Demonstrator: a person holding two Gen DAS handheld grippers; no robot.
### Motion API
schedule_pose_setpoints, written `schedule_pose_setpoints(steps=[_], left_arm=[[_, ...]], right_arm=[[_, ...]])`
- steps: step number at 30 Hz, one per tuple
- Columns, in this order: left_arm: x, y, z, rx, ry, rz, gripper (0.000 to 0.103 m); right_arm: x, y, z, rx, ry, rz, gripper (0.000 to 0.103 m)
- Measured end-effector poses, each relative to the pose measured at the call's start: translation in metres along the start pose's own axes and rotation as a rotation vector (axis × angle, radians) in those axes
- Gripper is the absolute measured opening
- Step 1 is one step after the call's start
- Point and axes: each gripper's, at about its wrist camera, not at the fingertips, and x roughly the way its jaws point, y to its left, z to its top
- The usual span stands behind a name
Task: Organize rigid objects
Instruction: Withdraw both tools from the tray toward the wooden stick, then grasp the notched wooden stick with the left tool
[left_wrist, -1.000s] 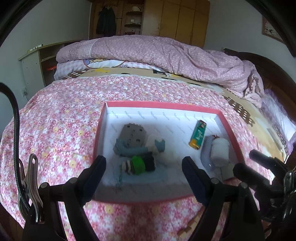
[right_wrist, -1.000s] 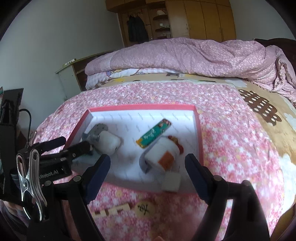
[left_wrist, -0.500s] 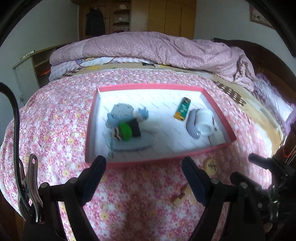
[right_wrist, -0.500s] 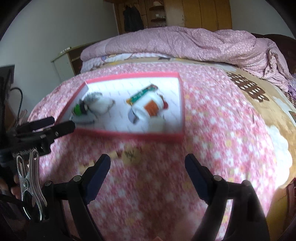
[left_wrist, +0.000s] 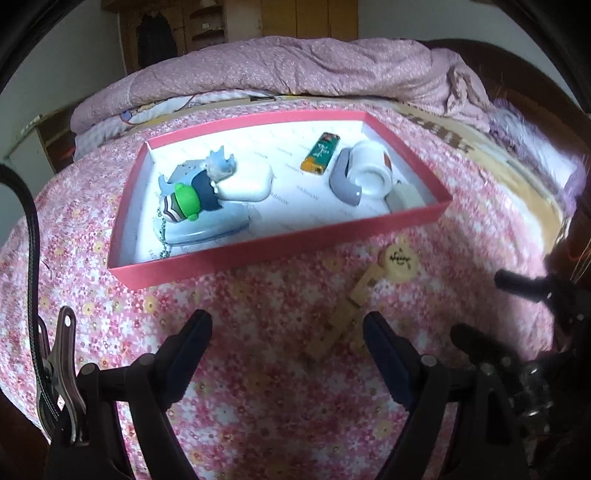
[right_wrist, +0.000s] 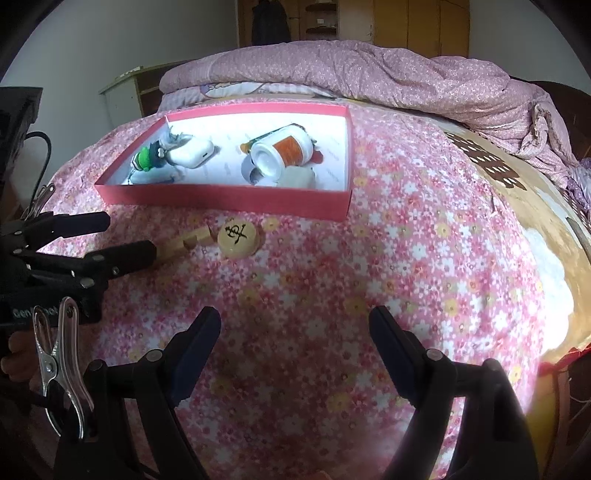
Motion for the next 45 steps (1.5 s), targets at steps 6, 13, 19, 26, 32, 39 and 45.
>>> schedule_pose_setpoints(steps=[6, 13, 19, 26, 32, 39, 45], left_arm=[[0.009, 0.005, -0.01, 0.015, 0.012, 0.073, 0.087], [0.013, 0.03, -0.011, -0.055, -0.002, 0.145, 0.087], [0.007, 0.033, -0.012, -0.101, 0.012, 0.033, 0.087], [0.006, 0.009, -0.001, -0.093, 0.001, -0.103, 0.087], [0.017, -0.011, 0.003, -0.092, 0.015, -0.092, 0.087], [0.023, -0.02, 0.006, -0.08, 0.002, -0.048, 0.087], [0.028, -0.03, 0.007, -0.046, 0.002, 0.012, 0.087]], right_arm=[[0.002, -0.001, -0.002, 0.015, 0.004, 0.017, 0.084], [0.004, -0.001, -0.005, 0.022, 0.01, 0.03, 0.084], [0.005, -0.003, -0.008, 0.042, 0.008, 0.034, 0.084], [-0.007, -0.016, -0.016, 0.062, -0.018, 0.007, 0.084], [-0.009, -0.023, -0.022, 0.079, -0.021, 0.007, 0.084], [-0.006, -0.028, -0.026, 0.101, -0.023, 0.029, 0.084], [-0.006, -0.029, -0.028, 0.105, -0.03, 0.036, 0.084]])
